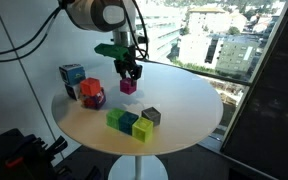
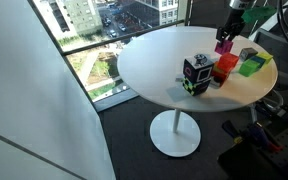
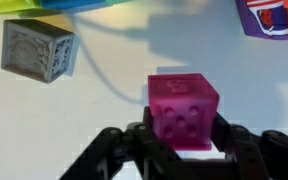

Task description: Push the pink and grey block off the other blocks and then put the pink block on the light blue plushy cube

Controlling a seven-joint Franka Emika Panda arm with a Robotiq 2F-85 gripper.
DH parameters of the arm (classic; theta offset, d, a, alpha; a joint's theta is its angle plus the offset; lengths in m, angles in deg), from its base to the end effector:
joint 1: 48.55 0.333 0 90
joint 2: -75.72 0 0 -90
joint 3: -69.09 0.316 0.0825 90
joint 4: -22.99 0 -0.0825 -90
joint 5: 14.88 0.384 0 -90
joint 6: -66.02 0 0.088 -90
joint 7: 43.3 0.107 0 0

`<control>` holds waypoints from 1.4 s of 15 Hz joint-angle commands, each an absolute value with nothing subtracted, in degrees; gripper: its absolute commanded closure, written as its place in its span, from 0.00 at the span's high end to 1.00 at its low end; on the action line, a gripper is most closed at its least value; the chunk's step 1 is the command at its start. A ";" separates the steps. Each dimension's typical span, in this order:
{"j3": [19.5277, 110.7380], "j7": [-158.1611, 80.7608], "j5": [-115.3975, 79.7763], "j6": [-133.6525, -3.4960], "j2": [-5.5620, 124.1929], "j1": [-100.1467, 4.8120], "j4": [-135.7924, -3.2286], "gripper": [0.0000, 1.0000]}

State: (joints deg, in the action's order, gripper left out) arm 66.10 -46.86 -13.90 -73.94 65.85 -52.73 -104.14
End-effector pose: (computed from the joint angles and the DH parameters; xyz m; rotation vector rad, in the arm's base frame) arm 0.5468 -0.0686 0.3034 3.1359 -0.1174 0.0815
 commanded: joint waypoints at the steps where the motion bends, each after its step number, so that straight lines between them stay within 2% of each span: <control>1: 66.27 -46.94 -14.54 -68.61 68.92 -52.13 -102.41 0.30; 21: 70.54 -49.44 -13.99 -58.86 81.73 -46.51 -102.48 0.30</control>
